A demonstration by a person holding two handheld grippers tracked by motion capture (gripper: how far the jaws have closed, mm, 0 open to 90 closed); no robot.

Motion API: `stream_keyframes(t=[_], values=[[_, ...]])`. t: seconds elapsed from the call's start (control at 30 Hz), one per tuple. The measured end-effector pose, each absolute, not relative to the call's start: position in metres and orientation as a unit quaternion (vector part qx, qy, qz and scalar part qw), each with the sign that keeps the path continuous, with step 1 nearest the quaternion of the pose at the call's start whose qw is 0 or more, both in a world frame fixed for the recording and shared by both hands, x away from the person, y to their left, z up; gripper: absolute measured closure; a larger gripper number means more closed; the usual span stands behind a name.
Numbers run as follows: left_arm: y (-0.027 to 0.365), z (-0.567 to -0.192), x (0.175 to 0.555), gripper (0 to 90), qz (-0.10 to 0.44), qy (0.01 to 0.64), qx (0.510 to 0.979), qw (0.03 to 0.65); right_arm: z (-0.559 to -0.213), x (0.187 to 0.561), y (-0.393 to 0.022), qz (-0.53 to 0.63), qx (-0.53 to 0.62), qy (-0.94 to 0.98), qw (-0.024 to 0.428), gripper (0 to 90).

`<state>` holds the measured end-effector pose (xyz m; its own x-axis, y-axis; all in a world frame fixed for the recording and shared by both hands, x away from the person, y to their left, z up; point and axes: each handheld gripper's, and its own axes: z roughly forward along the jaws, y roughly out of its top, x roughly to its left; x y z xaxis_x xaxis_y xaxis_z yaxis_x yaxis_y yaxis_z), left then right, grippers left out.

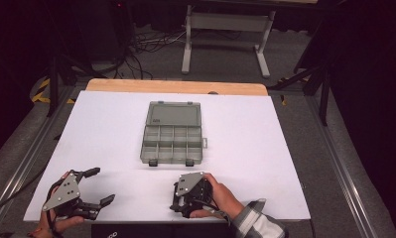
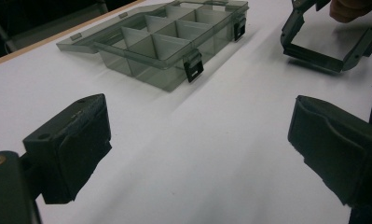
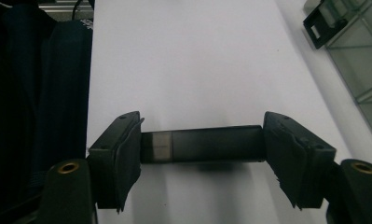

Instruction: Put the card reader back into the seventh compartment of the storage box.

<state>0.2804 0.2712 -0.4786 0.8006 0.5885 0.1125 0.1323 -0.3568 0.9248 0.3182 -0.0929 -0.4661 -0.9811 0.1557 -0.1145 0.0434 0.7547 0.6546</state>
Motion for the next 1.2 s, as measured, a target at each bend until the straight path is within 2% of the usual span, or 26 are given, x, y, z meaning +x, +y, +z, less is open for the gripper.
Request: stream_keyframes(t=[1.2], values=[[0.273,-0.478,0.28,6.2,0.222,0.229,0.79,0.523,-0.439,0.317,-0.118,0.392,0.084,0.906,0.137,30.8]])
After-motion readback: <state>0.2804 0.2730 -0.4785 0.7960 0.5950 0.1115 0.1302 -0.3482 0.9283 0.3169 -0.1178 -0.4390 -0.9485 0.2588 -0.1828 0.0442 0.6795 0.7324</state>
